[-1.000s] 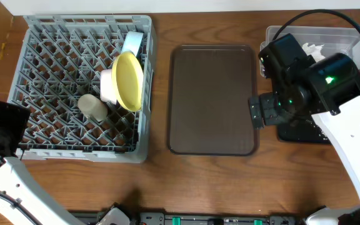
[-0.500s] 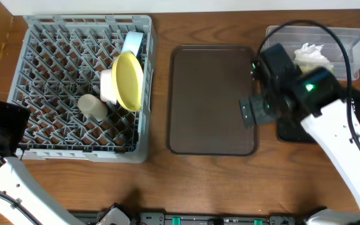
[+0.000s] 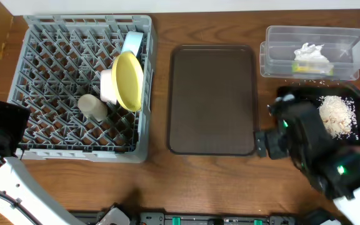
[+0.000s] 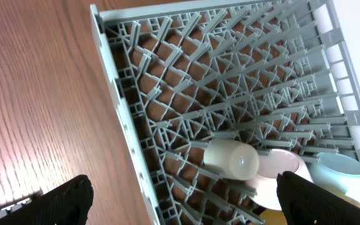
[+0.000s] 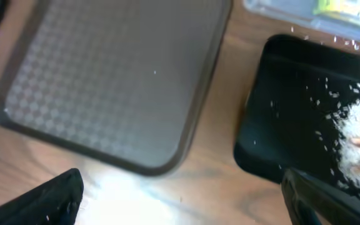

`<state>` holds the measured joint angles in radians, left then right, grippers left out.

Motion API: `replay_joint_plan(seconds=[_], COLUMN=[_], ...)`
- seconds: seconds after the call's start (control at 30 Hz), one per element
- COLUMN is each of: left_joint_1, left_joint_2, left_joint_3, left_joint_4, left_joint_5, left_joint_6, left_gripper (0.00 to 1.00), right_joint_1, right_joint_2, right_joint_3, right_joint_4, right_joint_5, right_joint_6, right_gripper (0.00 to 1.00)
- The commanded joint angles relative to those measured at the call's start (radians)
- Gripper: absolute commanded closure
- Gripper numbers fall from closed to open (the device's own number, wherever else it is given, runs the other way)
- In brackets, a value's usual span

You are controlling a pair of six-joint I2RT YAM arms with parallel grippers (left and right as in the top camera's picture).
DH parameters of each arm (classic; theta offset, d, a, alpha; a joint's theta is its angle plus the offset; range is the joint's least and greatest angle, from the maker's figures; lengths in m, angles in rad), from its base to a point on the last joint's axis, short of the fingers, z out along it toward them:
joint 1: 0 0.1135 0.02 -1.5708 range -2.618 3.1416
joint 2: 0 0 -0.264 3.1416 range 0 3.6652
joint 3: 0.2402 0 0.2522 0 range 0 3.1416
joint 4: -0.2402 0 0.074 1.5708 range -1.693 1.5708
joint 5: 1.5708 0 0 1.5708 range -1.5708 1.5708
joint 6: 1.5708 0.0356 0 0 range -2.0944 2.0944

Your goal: Sort waste into correct bins and load items into the dishwasher

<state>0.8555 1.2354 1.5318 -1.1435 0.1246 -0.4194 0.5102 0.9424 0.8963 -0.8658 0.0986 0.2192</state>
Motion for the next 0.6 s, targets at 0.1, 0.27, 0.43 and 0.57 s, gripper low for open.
replay_joint_plan(seconds=[0.1, 0.27, 0.43, 0.57], left_joint_1=[0.003, 0.003, 0.003, 0.003], left_joint_2=[0.001, 0.001, 0.001, 0.001], left_joint_3=[0.004, 0.004, 0.004, 0.004], left_joint_4=[-0.001, -0.001, -0.001, -0.001], left_joint_5=[-0.006, -0.006, -0.006, -0.006], left_joint_6=[-0.002, -0.002, -0.002, -0.002], left_gripper=[0.05, 0.05, 0.05, 0.05], right_joint_1=[-0.011, -0.033, -0.078, -0.106], right_joint_2=[-0.200, -0.328, -0.446, -0.544], right_joint_3=[-0.231, -0.389, -0.523, -0.591], right_joint_4=[0.138, 0.243, 0.335, 0.362], right_joint_5=[-0.011, -0.054, -0.090, -0.127], right_joint_6=[-0.022, -0.042, -0.042, -0.042], right_gripper=[0.01, 0.01, 0.01, 0.01])
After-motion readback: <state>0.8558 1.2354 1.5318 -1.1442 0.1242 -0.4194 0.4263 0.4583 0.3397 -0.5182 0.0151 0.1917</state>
